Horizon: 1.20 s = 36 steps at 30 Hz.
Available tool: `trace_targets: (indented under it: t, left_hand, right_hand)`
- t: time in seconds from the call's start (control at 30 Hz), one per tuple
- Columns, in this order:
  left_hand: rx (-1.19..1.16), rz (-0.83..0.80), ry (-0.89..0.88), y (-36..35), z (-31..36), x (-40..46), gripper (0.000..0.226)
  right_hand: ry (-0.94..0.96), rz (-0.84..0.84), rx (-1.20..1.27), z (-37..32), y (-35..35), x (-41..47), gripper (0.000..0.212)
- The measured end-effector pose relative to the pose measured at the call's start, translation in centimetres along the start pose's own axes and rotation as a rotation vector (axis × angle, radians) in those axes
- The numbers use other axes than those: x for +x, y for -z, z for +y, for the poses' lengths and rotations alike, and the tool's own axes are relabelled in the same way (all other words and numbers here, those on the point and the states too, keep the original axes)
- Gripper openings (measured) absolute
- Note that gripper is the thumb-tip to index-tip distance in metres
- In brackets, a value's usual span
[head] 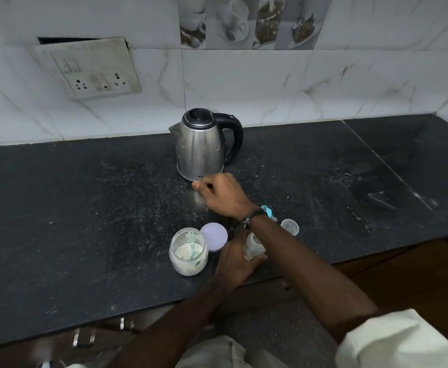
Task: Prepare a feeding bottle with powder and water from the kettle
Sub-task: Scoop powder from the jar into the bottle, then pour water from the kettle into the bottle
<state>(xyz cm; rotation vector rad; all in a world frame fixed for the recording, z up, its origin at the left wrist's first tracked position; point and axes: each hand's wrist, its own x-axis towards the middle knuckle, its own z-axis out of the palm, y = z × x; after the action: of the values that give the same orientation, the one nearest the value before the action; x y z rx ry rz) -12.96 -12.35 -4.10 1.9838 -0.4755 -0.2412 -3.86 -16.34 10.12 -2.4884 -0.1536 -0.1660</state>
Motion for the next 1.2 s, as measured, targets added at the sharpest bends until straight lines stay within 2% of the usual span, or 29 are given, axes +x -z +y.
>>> trace_targets:
  t: [0.2,0.43,0.57,0.63,0.7,0.77,0.83,0.97,1.2]
  left_hand:
    - [-0.001,0.000,-0.021,0.6,0.7,-0.2,0.056]
    - [0.049,0.012,0.041,1.3,0.7,-0.2,0.072]
    - [0.006,-0.001,0.016,1.3,0.4,-0.3,0.073]
    - [-0.003,0.003,0.022,1.4,0.4,-0.3,0.072]
    - [-0.008,-0.005,0.032,1.4,0.5,-0.2,0.072]
    - [-0.001,-0.022,0.033,1.5,0.6,-0.1,0.072]
    - [0.006,-0.019,0.031,1.6,0.6,-0.2,0.071]
    - [0.004,-0.005,0.031,1.6,0.6,-0.2,0.069]
    - [-0.004,0.014,0.025,1.5,0.5,-0.3,0.070]
  right_hand:
    - [-0.214,0.112,0.304,4.3,0.7,3.9,0.018]
    - [-0.362,0.305,0.453,6.6,2.6,8.4,0.030]
    - [-0.391,0.458,0.341,7.0,3.8,11.5,0.047]
    - [-0.403,0.525,0.304,6.7,4.7,12.5,0.046]
    - [-0.410,0.580,0.303,6.6,5.3,13.6,0.037]
    - [-0.401,0.595,0.315,6.7,5.5,14.7,0.028]
    - [-0.422,0.569,0.319,7.1,5.4,15.7,0.035]
    - [-0.406,0.406,0.342,7.3,5.0,16.8,0.050]
    - [-0.441,0.346,0.325,8.2,4.7,18.3,0.063]
